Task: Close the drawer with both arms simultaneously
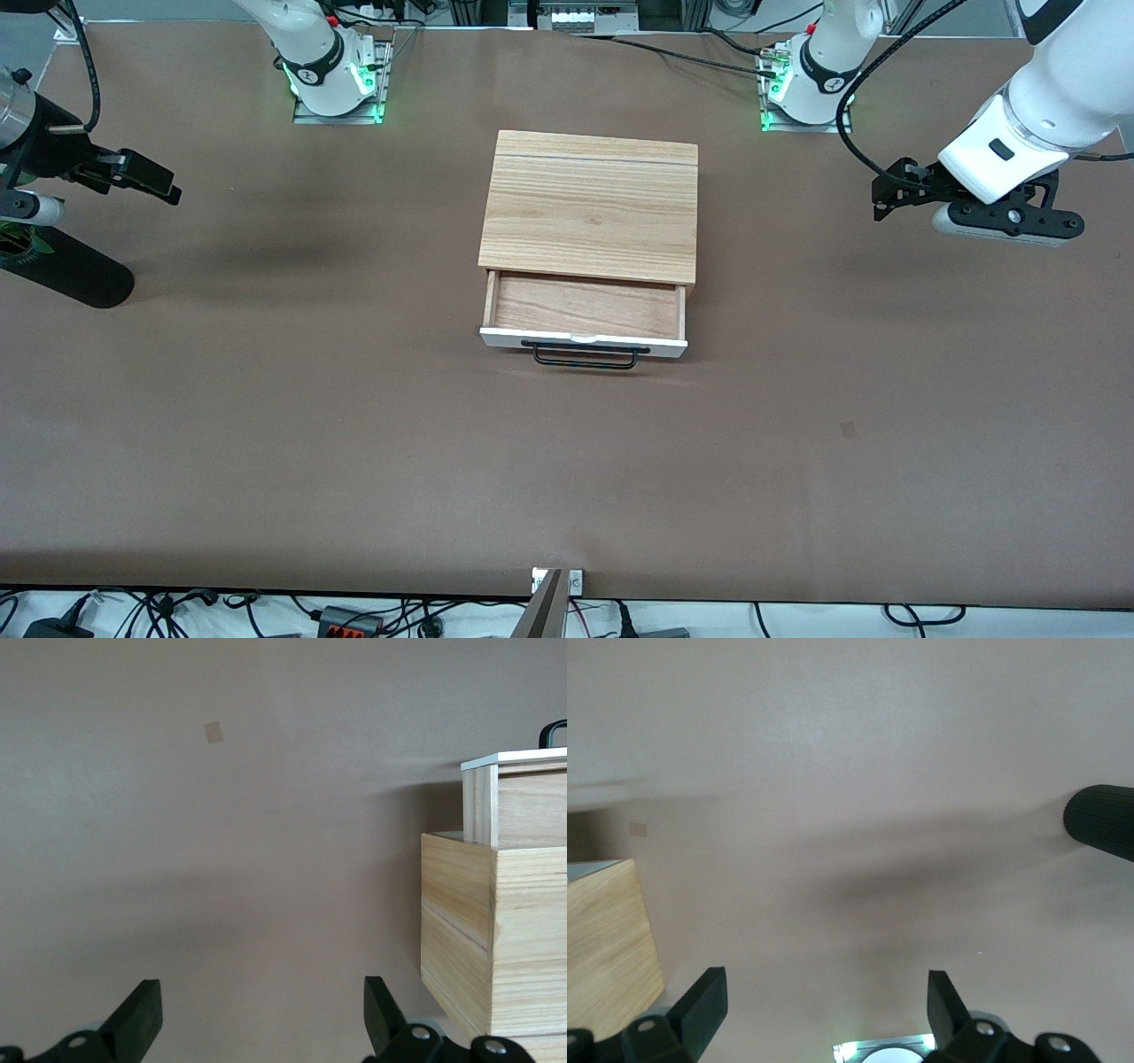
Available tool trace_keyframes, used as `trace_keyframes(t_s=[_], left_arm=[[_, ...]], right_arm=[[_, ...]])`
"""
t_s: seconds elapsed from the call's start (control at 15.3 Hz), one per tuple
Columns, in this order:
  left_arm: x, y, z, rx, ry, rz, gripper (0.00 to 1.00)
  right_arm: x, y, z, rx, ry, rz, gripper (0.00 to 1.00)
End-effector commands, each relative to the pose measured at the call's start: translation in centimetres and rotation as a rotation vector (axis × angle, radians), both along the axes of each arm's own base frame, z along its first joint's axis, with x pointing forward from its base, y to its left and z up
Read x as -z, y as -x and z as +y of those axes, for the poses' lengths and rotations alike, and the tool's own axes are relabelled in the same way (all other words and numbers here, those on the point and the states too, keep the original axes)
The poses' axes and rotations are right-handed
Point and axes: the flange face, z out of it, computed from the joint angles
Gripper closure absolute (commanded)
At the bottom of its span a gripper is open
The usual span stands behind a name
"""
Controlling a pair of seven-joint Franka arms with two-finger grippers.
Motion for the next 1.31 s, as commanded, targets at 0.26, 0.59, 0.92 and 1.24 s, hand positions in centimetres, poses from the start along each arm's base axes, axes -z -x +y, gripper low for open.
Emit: trace_keyframes(t_s=[0.26, 0.59, 0.92, 1.24], left_arm=[[2.0, -3.7, -0.8, -0.014, 0.068, 0.049, 0.00], [7.5, -9.0, -4.8, 0.000, 0.173, 0.124, 0.00], [14.1, -12.6, -11.8, 0.027, 0.205, 0.148, 0.00], [18.7, -15.4, -13.1, -0.039, 0.244, 0.047, 0.00]], right_arm=[[0.6, -0.6, 0.5, 0.006, -0.017, 0.019, 0.00], [7.8, -4.1, 8.2, -0.117, -0.012, 0.111, 0.00], [15.1, -8.9, 16.0, -0.160, -0.024, -0.055, 0.00], [23.4, -12.2, 22.2, -0.090, -0.059, -0.221, 0.00]])
